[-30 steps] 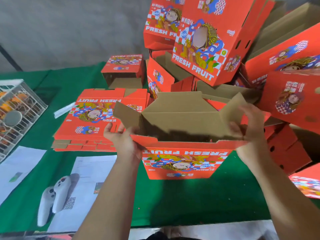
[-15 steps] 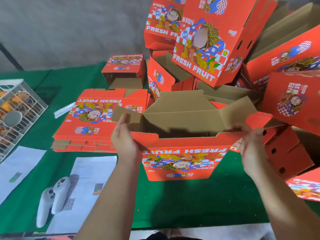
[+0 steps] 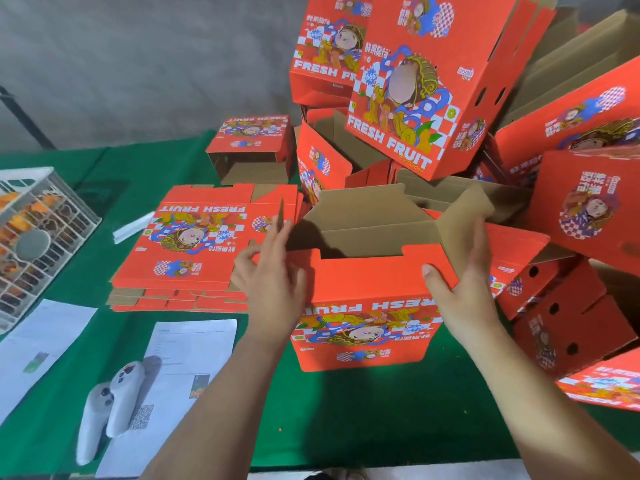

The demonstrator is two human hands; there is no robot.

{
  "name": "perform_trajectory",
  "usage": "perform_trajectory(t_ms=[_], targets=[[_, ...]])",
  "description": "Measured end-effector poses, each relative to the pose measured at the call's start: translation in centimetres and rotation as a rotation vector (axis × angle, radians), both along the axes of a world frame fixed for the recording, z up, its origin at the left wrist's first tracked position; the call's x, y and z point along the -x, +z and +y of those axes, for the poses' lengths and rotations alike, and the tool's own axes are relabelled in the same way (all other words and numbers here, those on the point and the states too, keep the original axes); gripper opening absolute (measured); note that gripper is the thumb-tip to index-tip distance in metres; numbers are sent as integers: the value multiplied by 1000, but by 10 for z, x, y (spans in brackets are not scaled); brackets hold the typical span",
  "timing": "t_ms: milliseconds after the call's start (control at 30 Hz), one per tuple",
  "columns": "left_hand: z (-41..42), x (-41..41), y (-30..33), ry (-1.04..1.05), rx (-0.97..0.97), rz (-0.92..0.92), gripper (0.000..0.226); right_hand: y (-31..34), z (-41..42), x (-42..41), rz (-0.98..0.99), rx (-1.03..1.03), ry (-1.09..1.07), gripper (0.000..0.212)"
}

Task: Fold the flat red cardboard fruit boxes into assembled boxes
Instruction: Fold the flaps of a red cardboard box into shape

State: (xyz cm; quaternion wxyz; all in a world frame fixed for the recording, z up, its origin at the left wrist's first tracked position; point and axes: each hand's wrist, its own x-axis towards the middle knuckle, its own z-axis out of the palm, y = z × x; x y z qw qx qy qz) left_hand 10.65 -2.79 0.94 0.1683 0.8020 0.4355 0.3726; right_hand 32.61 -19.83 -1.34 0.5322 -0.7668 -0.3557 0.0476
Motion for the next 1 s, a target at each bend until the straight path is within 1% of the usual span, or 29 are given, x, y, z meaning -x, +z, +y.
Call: perform_trajectory(t_ms=[67, 133, 200, 267, 300, 333, 400, 433, 467, 500, 567, 600, 667, 700, 733, 767, 833, 867, 933, 967, 1000], targets=[[-5, 0, 1, -46, -92, -5, 43, 4, 1, -2, -211, 80, 47, 82], [-7, -3, 1, -87, -185, 35, 18, 9, 5, 1, -309, 172, 88, 64], [-3, -6, 3, -147, -148, 36, 13, 10, 6, 3, -319, 183, 121, 56], [4, -7, 8, -264, -60, 42, 21, 11, 4, 5, -290, 124, 129, 55], [7, -6, 10, -329, -22, 106, 30, 12, 3, 6, -278, 104, 123, 57], [9, -6, 13, -369, -2, 222, 39, 11, 2, 5, -261, 94, 121, 61], [12, -8, 15, -355, 0, 508, 62, 10, 1, 3, -206, 90, 149, 71], [13, -10, 15, -321, -2, 610, 72, 9, 1, 2, -188, 103, 173, 75], [15, -15, 14, -288, 7, 652, 77, 9, 0, 1, -190, 122, 186, 75], [18, -21, 13, -261, 28, 651, 79, 8, 0, 0, -215, 137, 185, 71], [23, -34, 14, -214, 54, 654, 79, 5, -2, -1, -292, 130, 166, 53], [24, -39, 14, -189, 42, 687, 79, 1, -4, 0, -319, 125, 160, 45], [22, -44, 12, -155, 3, 723, 80, -2, -4, 0, -347, 138, 171, 41], [20, -43, 11, -141, -23, 679, 79, -1, -2, -1, -356, 140, 172, 39], [20, -41, 10, -129, -49, 585, 76, 3, 1, -3, -366, 133, 165, 35], [20, -39, 9, -129, -59, 453, 72, 8, 6, -7, -381, 124, 157, 34], [24, -34, 8, -184, -56, 187, 58, 20, 18, -17, -369, 135, 136, 52], [26, -32, 7, -220, -20, 67, 49, 27, 25, -21, -318, 150, 119, 61], [28, -30, 7, -245, 161, -133, 34, 37, 39, -25, -204, 144, 66, 68], [28, -29, 8, -253, 247, -197, 34, 39, 45, -27, -189, 149, 40, 70], [29, -29, 8, -266, 275, -229, 39, 41, 52, -29, -206, 183, 33, 70]])
